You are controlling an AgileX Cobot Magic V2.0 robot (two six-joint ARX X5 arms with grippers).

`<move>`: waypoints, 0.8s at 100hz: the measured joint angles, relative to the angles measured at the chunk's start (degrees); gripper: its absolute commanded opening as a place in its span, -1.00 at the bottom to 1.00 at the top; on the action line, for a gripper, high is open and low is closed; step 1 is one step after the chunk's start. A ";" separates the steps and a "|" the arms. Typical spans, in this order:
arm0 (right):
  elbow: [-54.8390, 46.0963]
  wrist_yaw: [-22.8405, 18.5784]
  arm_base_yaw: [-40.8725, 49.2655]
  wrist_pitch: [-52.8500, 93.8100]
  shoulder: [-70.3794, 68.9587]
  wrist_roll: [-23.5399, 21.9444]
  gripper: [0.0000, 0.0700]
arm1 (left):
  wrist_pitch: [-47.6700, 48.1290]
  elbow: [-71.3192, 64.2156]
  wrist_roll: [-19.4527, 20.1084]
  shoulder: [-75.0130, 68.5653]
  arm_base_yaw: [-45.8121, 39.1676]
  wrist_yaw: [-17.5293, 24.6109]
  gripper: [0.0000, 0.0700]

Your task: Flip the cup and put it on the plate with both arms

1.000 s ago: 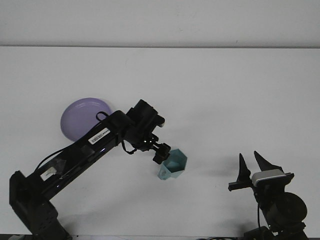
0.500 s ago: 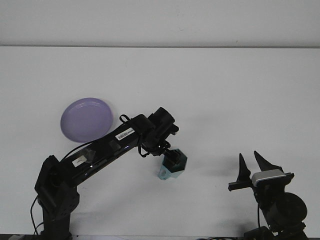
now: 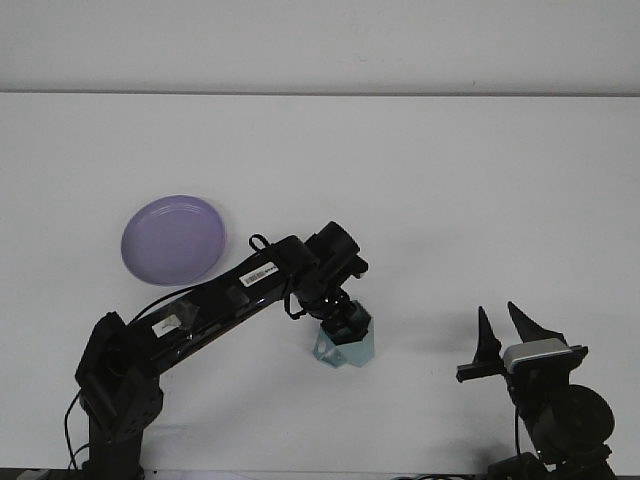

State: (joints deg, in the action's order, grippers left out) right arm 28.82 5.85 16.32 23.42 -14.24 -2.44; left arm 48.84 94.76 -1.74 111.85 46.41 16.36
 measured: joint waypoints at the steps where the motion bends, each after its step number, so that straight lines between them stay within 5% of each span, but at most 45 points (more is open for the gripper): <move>1: 0.00 0.00 0.00 0.00 0.00 0.00 -0.12 | 0.00 0.00 0.00 0.00 0.00 0.00 -0.97; 48: 0.00 0.00 0.00 0.00 0.00 0.00 -0.12 | 3.06 2.10 -0.09 -4.31 -5.68 -2.71 -0.97; 80: 0.00 -0.02 0.00 0.02 0.00 0.00 -0.12 | 6.49 2.67 1.07 -17.05 -23.19 -8.55 -0.97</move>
State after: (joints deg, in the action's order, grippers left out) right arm 28.82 5.82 16.32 23.44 -14.24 -2.44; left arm 55.33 97.43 -0.67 94.80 23.22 7.81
